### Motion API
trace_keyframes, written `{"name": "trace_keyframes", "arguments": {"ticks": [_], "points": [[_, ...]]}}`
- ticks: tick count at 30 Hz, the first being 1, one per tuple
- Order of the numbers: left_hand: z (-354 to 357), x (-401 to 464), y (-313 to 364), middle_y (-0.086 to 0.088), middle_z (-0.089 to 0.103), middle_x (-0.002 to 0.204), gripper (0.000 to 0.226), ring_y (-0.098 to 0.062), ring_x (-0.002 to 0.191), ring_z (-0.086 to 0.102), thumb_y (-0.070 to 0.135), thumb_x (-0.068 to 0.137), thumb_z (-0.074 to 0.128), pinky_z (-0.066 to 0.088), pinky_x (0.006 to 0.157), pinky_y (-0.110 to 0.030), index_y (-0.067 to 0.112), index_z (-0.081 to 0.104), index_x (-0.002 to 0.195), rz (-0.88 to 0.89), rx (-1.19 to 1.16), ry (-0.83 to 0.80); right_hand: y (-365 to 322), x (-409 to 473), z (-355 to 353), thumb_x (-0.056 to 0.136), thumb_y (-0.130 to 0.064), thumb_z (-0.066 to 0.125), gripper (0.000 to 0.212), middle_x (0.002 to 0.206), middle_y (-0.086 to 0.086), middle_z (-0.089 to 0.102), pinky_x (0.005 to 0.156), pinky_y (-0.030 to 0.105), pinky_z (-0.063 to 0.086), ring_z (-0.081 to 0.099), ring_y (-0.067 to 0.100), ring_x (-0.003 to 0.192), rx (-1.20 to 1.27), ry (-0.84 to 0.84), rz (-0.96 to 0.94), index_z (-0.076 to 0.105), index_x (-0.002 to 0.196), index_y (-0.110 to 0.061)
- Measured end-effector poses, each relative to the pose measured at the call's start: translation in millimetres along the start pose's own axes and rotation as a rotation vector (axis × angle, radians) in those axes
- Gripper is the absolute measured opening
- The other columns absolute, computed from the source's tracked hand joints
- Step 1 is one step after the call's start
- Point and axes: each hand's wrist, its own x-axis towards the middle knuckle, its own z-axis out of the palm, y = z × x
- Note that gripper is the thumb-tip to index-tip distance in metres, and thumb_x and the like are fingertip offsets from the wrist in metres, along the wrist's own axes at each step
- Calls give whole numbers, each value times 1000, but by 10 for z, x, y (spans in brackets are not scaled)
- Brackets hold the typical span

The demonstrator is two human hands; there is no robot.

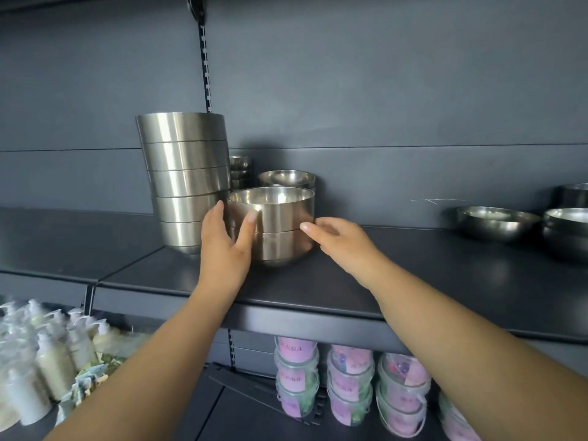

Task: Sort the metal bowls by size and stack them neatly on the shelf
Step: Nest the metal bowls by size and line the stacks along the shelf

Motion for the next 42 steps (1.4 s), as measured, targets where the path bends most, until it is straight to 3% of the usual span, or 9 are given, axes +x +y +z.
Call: {"name": "trace_keyframes", "arguments": {"ticks": [4,11,15,20,23,27,31,37,42], "points": [[-93,-213,304,5,41,131,60,-3,126,31,44,87,42,14,105,-10,7,44,134,288,83,68,14,-168,-267,86,-40,57,38,121,-5,61,90,20,37,55,8,106,-138,100,-26,61,116,-16],[455,-454,955,-9,71,100,52,-16,98,55,43,85,38,27,87,-12,5,69,102,600,230,-306,46,-624,-1200,86,-39,57,30,108,0,69,88,23,40,60,15,106,-456,286,-101,69,100,-15],[1171,-678,1370,-3,65,116,40,-19,115,53,40,92,46,26,87,-11,10,64,112,439,146,-493,141,-962,-1977,86,-35,59,28,102,6,69,87,31,43,61,22,99,-560,486,-149,70,95,-11],[2108,-1025,1920,0,58,124,38,-12,120,50,38,94,44,31,90,-16,14,56,121,145,-53,-738,449,-1297,-2915,85,-30,61,31,111,6,65,81,19,35,57,20,107,-552,630,-68,65,108,-10],[2524,-1118,2092,6,52,123,43,-14,124,46,48,91,42,29,90,-20,19,52,122,-29,-131,-799,634,-1328,-3304,83,-36,63,47,112,3,58,83,20,33,53,18,110,-468,589,100,55,122,-10],[2906,-1171,2161,4,39,147,68,-17,136,35,61,85,42,26,97,-26,22,37,141,-146,-126,-892,912,-1155,-3541,80,-44,64,45,106,-1,59,76,24,37,54,18,104,-273,487,227,55,108,-11],[3138,-1156,2185,7,46,141,66,-15,132,40,60,83,49,28,111,-32,25,41,138,-196,-186,-909,1111,-962,-3654,77,-41,68,65,131,-1,53,93,24,35,49,15,119,-92,446,224,47,128,-8],[3281,-1154,2199,4,56,109,36,0,87,53,40,91,49,32,93,-22,16,53,116,-312,-360,-935,1257,-859,-3687,75,-41,70,40,81,-9,53,64,18,36,50,10,81,106,374,200,53,102,-18],[3136,-1059,2216,6,60,96,9,-8,97,55,31,90,54,38,99,-25,25,58,86,-252,-434,-910,1137,-839,-3656,71,-40,73,30,85,-6,61,80,25,43,57,12,85,160,414,88,59,87,-18]]}}
